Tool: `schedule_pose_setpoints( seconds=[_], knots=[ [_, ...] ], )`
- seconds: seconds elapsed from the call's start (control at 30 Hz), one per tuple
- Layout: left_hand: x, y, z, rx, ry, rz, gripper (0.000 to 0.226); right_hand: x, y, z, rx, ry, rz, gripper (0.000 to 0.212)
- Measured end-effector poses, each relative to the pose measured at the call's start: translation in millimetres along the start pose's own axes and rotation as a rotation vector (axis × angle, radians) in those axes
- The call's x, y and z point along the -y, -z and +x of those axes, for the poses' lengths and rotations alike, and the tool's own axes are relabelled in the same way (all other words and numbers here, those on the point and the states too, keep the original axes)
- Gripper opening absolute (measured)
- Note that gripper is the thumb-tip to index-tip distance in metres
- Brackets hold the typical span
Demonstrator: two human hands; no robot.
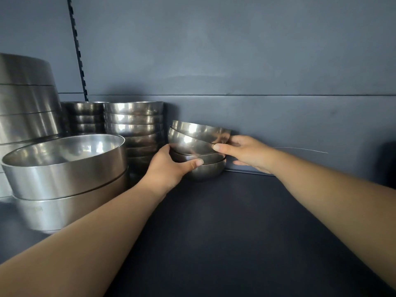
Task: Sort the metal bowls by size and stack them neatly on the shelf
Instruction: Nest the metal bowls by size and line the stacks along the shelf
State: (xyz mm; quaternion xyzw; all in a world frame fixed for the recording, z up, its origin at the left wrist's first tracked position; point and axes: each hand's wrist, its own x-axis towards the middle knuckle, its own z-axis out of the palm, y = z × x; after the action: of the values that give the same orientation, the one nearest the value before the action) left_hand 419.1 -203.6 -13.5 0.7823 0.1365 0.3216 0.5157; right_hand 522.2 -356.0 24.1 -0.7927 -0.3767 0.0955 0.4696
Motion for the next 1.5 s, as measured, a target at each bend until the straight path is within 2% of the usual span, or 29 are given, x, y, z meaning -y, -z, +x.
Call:
schedule_pose_setpoints(
  seconds=[0.13,0.17,0.27,0.33,0.5,0.77,0.97,1.07,1.17,1.27,1.37,1.5],
  knots=[
    [1.6,1.3,-0.3,0.033,0.027,-0.016,0.057,4.4,-1.7,-4.3,0.014,0.040,0.020,0.005],
    [1.8,1.7,0.5,0.037,0.028,-0.020,0.069,5.9,-2.0,-5.2,0.015,0.051,0.021,0.006],
    [-4.5,2.1,1.4,-0.030,-0.003,0.003,0.120,8.2,-1.1,-6.3,0.015,0.080,0.012,0.008],
    [-6.6,1.8,2.8,-0.057,-0.025,0.007,0.130,7.9,0.5,-4.8,0.017,0.100,0.005,0.008],
    [-6.2,3.9,4.8,-0.099,-0.033,0.040,0.123,6.7,2.7,2.7,0.020,0.167,-0.007,0.010],
    [-4.4,-1.5,4.4,-0.152,-0.008,-0.156,0.110,12.7,5.2,11.3,0.031,0.234,0.073,0.013],
    [-2.9,-2.5,5.7,-0.110,-0.005,-0.177,0.103,21.1,11.3,14.0,0.023,0.317,0.089,0.018],
    [-2.7,-4.6,5.6,-0.080,0.002,-0.140,0.093,19.1,14.9,12.9,0.025,0.312,0.049,0.019],
    [-0.5,-7.4,6.4,-0.096,0.019,-0.121,0.070,16.0,13.7,13.3,-0.002,0.317,0.053,0.020],
    [0.2,-5.4,5.7,-0.062,0.050,-0.101,0.058,14.2,10.4,13.7,0.003,0.290,0.060,0.020],
    [0.8,-3.7,4.6,-0.033,0.041,-0.059,0.056,9.3,6.7,12.6,0.019,0.253,0.065,0.020],
    [-2.6,-4.8,-0.4,-0.002,-0.016,0.037,0.065,2.1,1.9,5.6,0.043,0.137,0.156,0.015]
  ],
)
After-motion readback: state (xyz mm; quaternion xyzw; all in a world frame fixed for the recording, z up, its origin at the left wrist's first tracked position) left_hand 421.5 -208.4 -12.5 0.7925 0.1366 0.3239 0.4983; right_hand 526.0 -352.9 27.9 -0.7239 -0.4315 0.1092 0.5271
